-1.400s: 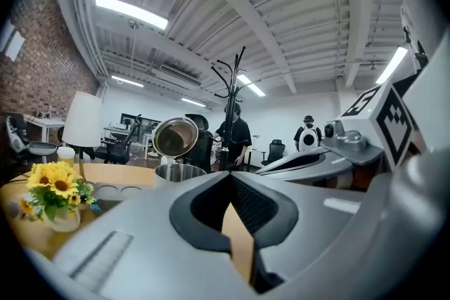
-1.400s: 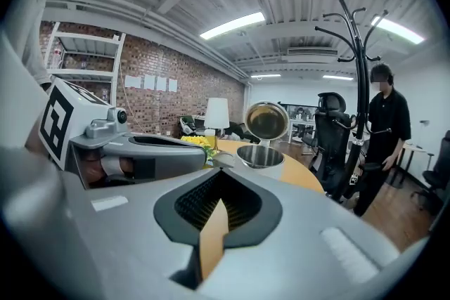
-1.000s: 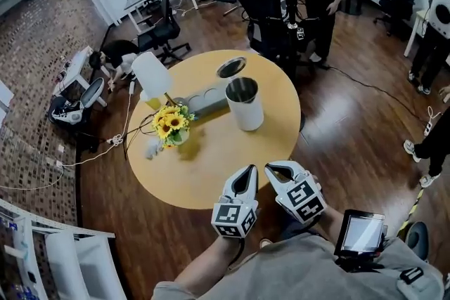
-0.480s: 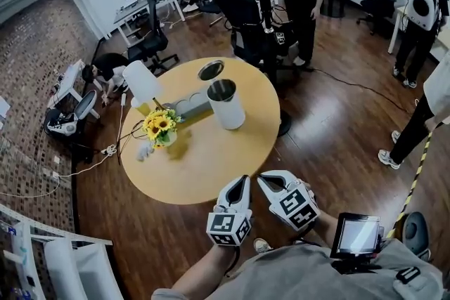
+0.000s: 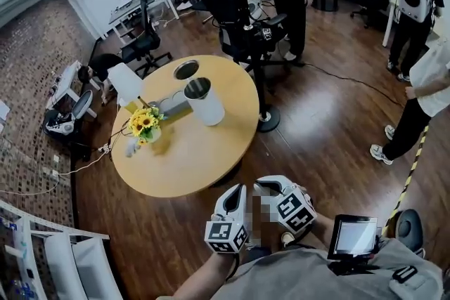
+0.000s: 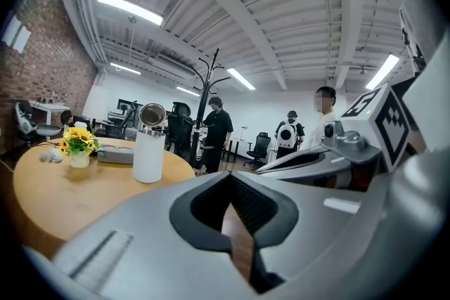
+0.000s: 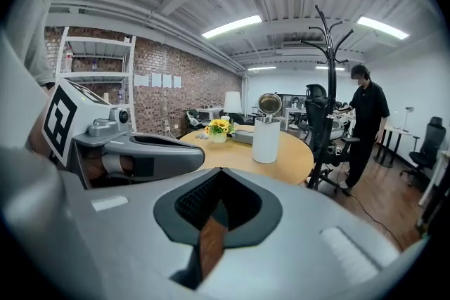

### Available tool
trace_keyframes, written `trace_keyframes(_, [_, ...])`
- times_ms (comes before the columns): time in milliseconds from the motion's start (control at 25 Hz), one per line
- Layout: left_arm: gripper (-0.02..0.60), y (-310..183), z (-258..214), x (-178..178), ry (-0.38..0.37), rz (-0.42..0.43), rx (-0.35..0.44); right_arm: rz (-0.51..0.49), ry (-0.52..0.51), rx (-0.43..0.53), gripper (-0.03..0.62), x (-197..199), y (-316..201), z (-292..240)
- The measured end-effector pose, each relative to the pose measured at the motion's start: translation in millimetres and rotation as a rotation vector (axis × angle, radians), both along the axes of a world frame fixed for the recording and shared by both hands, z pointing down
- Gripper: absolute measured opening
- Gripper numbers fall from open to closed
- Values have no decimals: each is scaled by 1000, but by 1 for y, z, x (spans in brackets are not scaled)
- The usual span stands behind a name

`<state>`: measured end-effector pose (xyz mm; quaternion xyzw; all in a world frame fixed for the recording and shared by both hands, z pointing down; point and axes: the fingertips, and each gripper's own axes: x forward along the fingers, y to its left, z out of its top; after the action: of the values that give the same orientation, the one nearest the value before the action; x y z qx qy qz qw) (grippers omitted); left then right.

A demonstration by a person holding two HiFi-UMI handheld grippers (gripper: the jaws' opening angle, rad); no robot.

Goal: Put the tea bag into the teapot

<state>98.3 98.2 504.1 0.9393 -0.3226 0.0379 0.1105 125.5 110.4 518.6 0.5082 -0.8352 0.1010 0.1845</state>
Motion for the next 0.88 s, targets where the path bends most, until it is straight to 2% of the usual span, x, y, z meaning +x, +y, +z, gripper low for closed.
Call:
trace_keyframes(160, [2, 15, 2, 4, -5, -2, -3, -12, -7, -8, 9, 2, 11, 4])
trace_keyframes(880, [2, 13, 3, -39, 4, 7, 15, 8, 31, 29, 8, -41, 9, 4])
